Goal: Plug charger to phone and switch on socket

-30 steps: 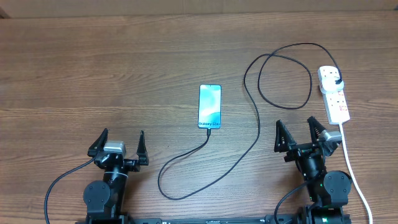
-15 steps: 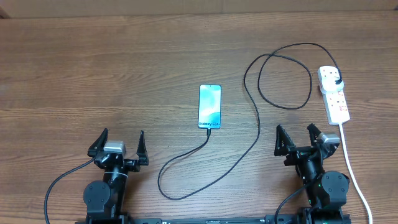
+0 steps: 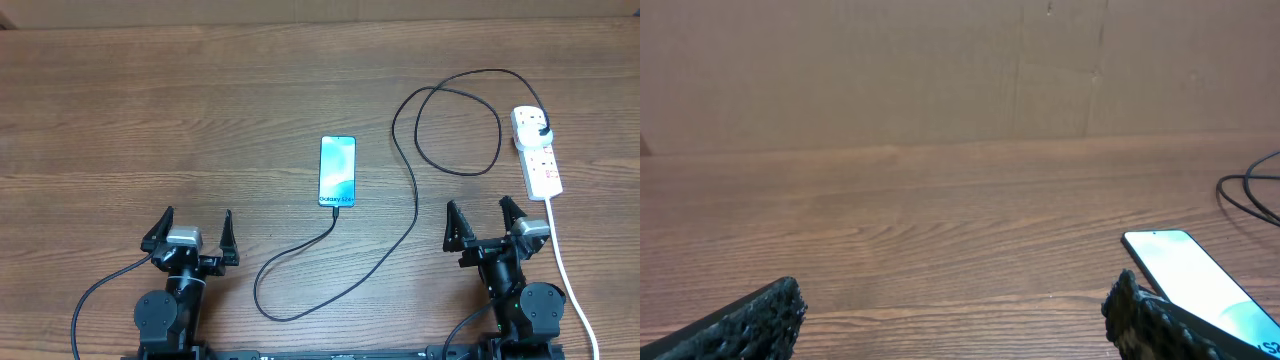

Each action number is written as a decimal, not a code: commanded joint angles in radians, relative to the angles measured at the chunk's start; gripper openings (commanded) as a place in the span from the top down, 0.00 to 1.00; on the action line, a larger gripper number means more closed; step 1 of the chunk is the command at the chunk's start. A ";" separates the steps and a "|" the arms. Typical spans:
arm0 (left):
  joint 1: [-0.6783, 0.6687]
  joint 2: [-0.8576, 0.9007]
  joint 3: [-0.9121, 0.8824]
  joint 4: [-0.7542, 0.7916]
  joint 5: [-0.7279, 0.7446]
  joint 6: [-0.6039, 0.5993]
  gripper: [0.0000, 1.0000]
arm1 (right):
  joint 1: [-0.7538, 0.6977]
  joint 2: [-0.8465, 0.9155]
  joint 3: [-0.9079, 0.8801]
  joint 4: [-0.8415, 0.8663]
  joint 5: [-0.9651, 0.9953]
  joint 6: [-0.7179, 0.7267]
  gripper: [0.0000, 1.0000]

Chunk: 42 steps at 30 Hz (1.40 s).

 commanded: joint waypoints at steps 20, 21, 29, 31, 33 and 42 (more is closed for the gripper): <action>0.007 -0.009 -0.003 -0.002 0.010 0.001 0.00 | 0.028 -0.011 -0.011 0.003 0.017 -0.011 0.00; 0.007 -0.009 -0.003 -0.002 0.010 0.001 0.01 | 0.028 -0.011 -0.011 0.003 0.017 -0.011 0.00; 0.007 -0.009 -0.003 -0.002 0.010 0.001 0.00 | 0.029 -0.011 -0.011 0.003 0.017 -0.011 0.00; 0.007 -0.009 -0.003 -0.002 0.010 0.001 0.01 | 0.029 -0.011 -0.011 0.003 0.017 -0.011 0.00; 0.007 -0.009 -0.003 -0.002 0.010 0.001 0.00 | 0.028 -0.011 -0.011 0.003 0.017 -0.011 0.00; 0.007 -0.009 -0.003 -0.002 0.010 0.001 0.00 | 0.029 -0.011 -0.011 0.003 0.017 -0.011 0.00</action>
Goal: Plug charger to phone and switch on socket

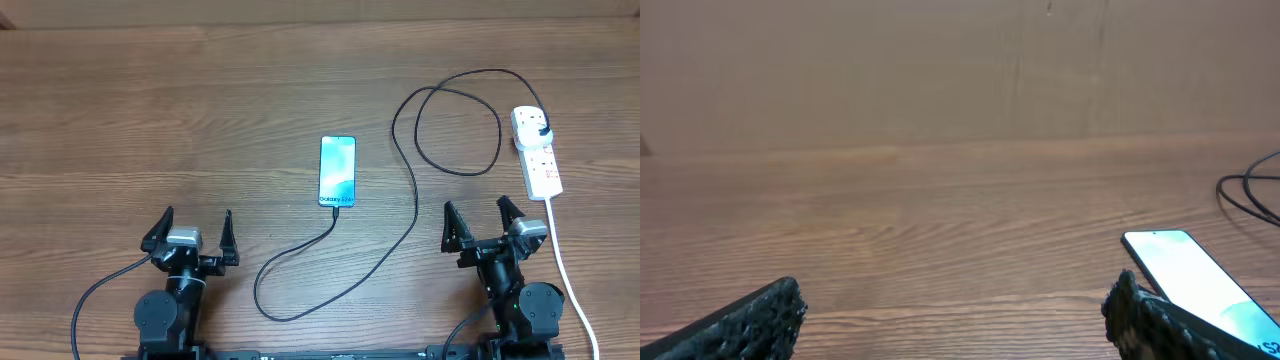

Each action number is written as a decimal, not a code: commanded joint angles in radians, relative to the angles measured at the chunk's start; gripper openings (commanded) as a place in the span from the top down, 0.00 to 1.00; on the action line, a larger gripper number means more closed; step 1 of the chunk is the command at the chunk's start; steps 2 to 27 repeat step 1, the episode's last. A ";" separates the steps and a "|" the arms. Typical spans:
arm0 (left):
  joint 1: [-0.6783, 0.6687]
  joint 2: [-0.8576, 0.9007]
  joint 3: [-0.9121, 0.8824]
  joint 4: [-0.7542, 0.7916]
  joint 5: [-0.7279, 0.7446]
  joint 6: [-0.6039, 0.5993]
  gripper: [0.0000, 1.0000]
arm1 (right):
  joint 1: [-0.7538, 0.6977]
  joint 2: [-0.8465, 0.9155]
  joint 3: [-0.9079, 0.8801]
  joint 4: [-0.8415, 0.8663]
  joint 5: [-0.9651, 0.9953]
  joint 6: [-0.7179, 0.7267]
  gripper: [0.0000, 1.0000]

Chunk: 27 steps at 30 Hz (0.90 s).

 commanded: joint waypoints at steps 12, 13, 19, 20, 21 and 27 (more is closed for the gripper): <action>0.007 -0.009 -0.003 -0.002 0.010 0.001 0.00 | 0.006 -0.011 -0.011 0.003 0.010 -0.004 0.00; 0.007 -0.009 -0.003 -0.002 0.010 0.001 0.00 | 0.006 -0.011 -0.011 0.003 0.010 -0.004 0.00; 0.007 -0.009 -0.003 -0.002 0.010 0.001 0.00 | 0.006 -0.011 -0.011 0.003 0.010 -0.004 0.00; 0.007 -0.009 -0.003 -0.002 0.010 0.001 0.00 | 0.006 -0.011 -0.011 0.003 0.010 -0.004 0.00; 0.007 -0.009 -0.003 -0.002 0.010 0.001 0.00 | 0.006 -0.011 -0.011 0.003 0.010 -0.004 0.00; 0.007 -0.009 -0.003 -0.002 0.010 0.001 0.00 | 0.006 -0.011 -0.011 0.003 0.010 -0.004 0.00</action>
